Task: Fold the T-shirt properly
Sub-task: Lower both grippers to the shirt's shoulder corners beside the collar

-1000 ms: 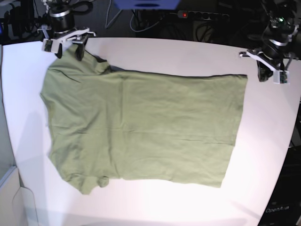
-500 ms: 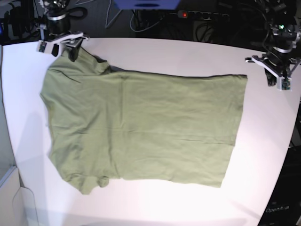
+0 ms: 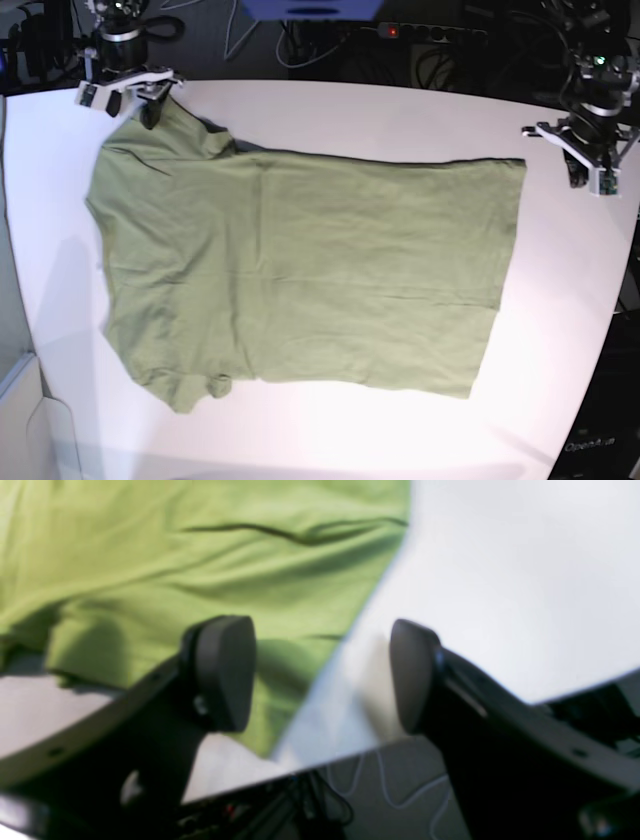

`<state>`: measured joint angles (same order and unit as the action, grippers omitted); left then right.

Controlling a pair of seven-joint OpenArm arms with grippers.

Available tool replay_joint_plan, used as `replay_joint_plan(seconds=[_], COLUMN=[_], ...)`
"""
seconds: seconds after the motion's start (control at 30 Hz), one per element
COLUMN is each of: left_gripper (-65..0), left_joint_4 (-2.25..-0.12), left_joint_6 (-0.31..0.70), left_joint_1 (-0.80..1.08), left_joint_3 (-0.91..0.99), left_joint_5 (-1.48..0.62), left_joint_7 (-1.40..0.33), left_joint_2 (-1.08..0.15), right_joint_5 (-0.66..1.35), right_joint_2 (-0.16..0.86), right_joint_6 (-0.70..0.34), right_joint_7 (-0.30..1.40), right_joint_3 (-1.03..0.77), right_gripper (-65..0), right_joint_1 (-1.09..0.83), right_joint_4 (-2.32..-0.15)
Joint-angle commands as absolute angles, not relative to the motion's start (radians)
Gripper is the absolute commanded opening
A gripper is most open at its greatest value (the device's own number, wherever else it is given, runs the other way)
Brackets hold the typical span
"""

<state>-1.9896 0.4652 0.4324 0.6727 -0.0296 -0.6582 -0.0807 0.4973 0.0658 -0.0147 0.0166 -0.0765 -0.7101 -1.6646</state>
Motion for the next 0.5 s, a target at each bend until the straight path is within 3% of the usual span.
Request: replay_joint_plan(seconds=[0.0, 0.3, 0.37, 0.47], left_gripper=[-63.9, -63.9, -63.9, -63.9], left_joint_4=[-2.006, -2.005, -2.005, -2.005], left_joint_6=[0.463, 0.463, 0.463, 0.463], left_joint_1=[0.429, 0.417, 0.417, 0.417], left_joint_3=[0.680, 0.682, 0.682, 0.684], left_joint_5=[-0.036, -0.035, -0.035, -0.035], left_joint_7=[-0.634, -0.636, -0.636, -0.636], left_joint_2=[-0.091, -0.093, -0.093, -0.093], right_joint_5=[0.504, 0.504, 0.504, 0.504], right_joint_2=[0.056, 0.038, 0.038, 0.038], right_joint_6=[-0.051, -0.097, -0.097, -0.097], right_joint_7=[0.048, 0.050, 0.050, 0.048], right_joint_3=[-0.071, -0.033, -0.033, -0.033], right_gripper=[-24.2, -25.8, -33.4, -53.0], right_joint_1=[-0.723, -0.717, -0.716, -0.705], right_joint_4=[-1.669, -1.669, -1.669, -1.669])
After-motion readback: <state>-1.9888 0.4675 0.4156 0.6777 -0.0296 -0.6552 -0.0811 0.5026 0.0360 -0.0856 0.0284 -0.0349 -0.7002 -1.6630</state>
